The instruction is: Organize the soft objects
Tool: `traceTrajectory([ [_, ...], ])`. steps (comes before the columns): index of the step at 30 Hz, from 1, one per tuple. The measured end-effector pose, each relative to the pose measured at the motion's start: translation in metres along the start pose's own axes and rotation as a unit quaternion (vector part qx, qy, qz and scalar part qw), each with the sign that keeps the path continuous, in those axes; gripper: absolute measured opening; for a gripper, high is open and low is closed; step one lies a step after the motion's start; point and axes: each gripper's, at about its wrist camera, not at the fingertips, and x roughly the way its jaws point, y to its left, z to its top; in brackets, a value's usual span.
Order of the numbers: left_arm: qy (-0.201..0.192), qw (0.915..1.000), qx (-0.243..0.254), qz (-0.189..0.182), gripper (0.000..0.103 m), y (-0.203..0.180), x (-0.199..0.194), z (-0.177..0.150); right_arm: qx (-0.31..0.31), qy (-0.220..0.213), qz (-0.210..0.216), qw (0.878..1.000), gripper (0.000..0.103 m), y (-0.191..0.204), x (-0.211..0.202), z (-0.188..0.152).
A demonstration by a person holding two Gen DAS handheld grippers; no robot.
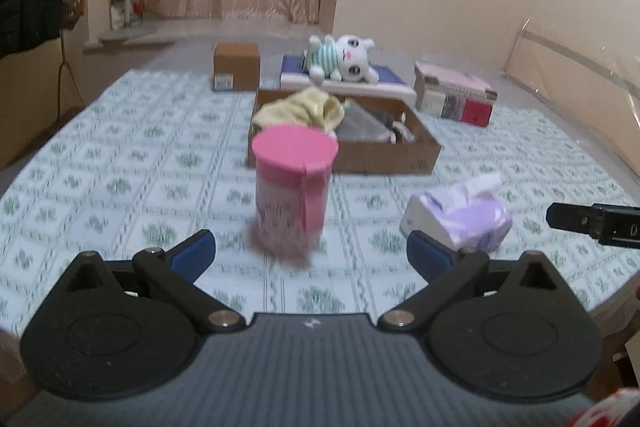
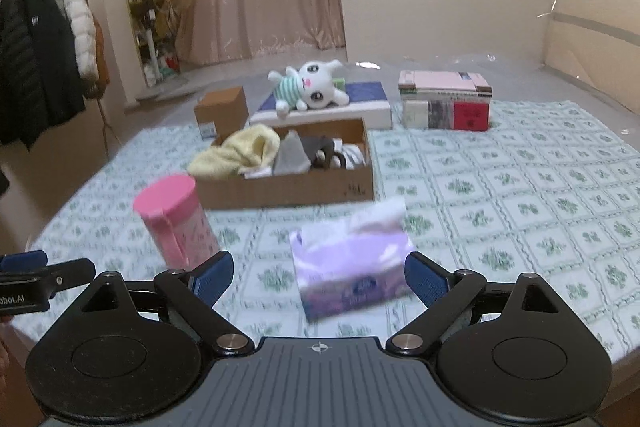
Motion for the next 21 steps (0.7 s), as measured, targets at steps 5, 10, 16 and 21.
traceTrajectory([
  [5,0.022,0.9997,-0.002,0.0,0.101,-0.007,0.002,-0.014,0.0,0.022,0.003,1.0,0.092,0.005,0.002,-0.018],
  [10,0.033,0.9994,-0.001,0.002,0.101,-0.009,0.004,-0.023,-0.016,0.029,-0.002,0.999,0.092,0.011,0.005,-0.027],
  [16,0.042,0.999,0.009,0.012,0.102,-0.01,0.007,-0.027,-0.019,0.043,-0.002,0.999,0.092,0.014,0.01,-0.033],
  [21,0.05,0.9986,0.008,0.015,0.102,-0.01,0.01,-0.03,-0.024,0.056,0.002,0.998,0.092,0.017,0.014,-0.04],
])
